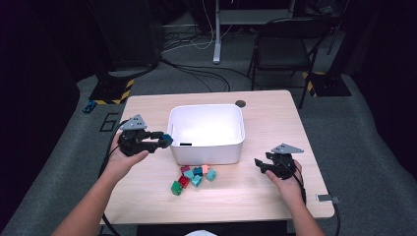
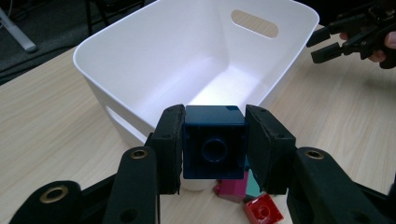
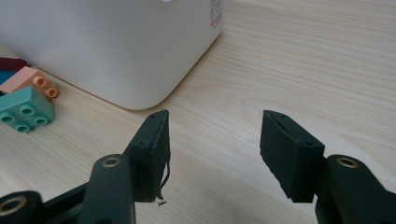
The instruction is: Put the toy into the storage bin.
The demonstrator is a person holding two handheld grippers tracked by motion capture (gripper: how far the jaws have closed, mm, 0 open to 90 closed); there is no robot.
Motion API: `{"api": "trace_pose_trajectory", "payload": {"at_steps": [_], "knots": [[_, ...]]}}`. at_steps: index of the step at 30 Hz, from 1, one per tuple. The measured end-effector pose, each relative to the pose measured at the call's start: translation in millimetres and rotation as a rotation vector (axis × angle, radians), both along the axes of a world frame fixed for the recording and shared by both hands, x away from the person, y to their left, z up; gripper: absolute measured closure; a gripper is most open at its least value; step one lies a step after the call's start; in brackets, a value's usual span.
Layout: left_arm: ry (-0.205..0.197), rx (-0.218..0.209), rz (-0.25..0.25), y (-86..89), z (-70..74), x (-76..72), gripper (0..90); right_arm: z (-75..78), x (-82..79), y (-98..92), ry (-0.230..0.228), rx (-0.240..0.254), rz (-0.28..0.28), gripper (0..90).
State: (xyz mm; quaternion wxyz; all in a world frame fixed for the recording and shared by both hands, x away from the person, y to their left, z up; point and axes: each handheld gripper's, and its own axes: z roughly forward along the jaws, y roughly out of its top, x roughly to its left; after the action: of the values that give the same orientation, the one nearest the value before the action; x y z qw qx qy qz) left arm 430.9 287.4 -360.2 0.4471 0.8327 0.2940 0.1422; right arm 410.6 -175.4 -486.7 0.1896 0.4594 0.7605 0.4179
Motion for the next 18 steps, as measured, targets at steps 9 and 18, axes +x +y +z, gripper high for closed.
{"api": "trace_pose_trajectory", "payload": {"at_steps": [9,18], "knots": [[0.013,0.006,-0.005,-21.9,-6.1,19.7,58.7,-0.3,0.1,-0.2,0.002,0.0,0.002,42.3],[0.044,0.015,0.018,-38.8,-24.2,36.3,58.7,-0.3,0.0,-0.2,-0.001,-0.004,0.005,42.2]]}}
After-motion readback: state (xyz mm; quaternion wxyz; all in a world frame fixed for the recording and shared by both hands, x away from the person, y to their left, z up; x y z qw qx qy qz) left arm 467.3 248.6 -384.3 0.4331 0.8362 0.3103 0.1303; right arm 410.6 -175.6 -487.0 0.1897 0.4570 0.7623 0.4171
